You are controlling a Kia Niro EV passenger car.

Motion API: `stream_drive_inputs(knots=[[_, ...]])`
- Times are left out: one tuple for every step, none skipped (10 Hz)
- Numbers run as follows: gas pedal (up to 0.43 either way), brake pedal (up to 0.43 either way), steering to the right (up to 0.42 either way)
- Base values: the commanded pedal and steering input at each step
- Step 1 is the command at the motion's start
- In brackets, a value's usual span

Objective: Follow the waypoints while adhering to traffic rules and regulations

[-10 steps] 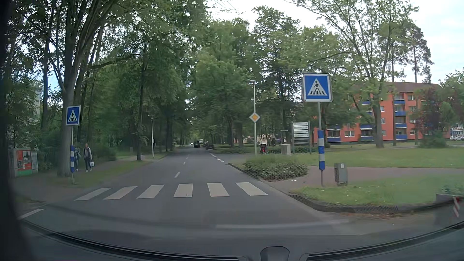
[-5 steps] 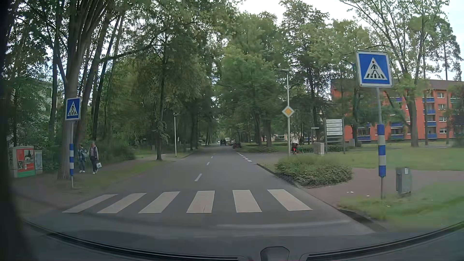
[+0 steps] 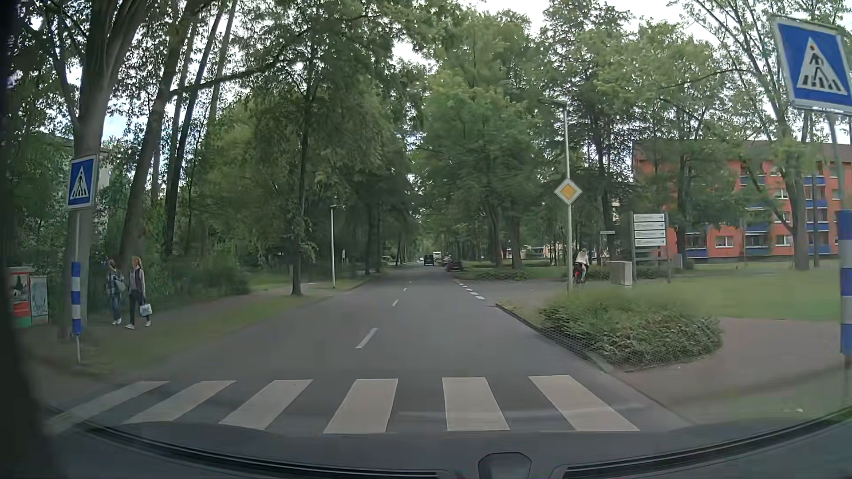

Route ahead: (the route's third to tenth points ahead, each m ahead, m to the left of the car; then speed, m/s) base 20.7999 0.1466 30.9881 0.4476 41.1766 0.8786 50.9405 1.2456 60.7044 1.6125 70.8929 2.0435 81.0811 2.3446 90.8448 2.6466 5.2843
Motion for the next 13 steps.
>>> stream_drive_inputs(knots=[[0.280,0.006,-0.052],[0.280,0.006,-0.049],[0.280,0.006,-0.042],[0.287,0.006,-0.036],[0.299,0.006,-0.032],[0.299,0.006,-0.029],[0.299,0.006,-0.027],[0.299,0.006,-0.025],[0.299,0.006,-0.022],[0.311,0.006,-0.020],[0.311,0.006,-0.017],[0.311,0.006,-0.014],[0.311,0.006,-0.012]])
